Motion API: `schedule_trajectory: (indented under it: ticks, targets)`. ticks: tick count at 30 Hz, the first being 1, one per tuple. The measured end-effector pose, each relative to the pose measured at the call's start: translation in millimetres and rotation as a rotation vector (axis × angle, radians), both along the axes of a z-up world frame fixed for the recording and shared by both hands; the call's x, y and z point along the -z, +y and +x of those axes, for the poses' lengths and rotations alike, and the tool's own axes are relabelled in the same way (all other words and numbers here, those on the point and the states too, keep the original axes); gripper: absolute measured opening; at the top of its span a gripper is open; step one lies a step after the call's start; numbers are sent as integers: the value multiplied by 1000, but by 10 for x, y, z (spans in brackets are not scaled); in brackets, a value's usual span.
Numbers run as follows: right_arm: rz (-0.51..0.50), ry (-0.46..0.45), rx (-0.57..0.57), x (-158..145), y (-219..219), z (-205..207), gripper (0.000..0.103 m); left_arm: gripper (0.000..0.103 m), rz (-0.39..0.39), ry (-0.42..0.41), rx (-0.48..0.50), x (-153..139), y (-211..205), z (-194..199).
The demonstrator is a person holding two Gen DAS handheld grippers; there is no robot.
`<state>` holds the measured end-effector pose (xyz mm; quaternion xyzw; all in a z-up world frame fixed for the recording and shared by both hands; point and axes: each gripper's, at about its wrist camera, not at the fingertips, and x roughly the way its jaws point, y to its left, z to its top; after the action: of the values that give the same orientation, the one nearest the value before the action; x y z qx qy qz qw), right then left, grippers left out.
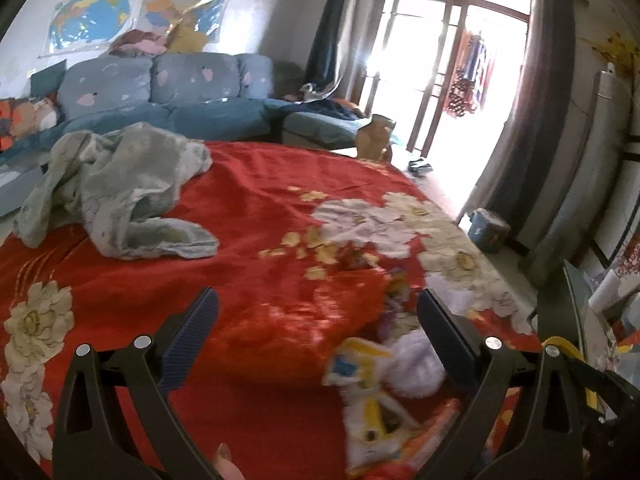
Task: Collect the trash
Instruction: 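Grasp the red plastic bag with the left gripper while the right gripper grasps a wrapper, then carry the red bag with the left gripper and the wrapper with the right gripper to the bin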
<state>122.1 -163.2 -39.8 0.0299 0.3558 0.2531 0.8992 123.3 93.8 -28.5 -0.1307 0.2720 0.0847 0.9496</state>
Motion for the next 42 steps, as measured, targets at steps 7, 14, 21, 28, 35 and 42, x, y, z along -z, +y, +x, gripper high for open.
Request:
schedule_trajectory:
  ticks: [7, 14, 21, 28, 35, 42]
  targets:
    - [-27, 3, -62, 72, 316, 37, 73, 95, -70, 47, -22, 213, 322, 1]
    - [-37, 36, -99, 161, 553, 168, 56, 81, -178, 81, 6, 390, 462, 69]
    - [-41, 82, -114, 285, 641, 259, 17, 54, -294, 99, 58, 542, 505, 133]
    - [-11, 40, -96, 176, 536, 227, 9, 20, -302, 72, 80, 497, 470, 129]
    - [35, 12, -66, 7, 374, 247, 6, 16, -266, -39, 86, 131, 423, 5]
    - [65, -21, -40, -147, 242, 245, 6, 16, -237, -101, 114, -142, 292, -80]
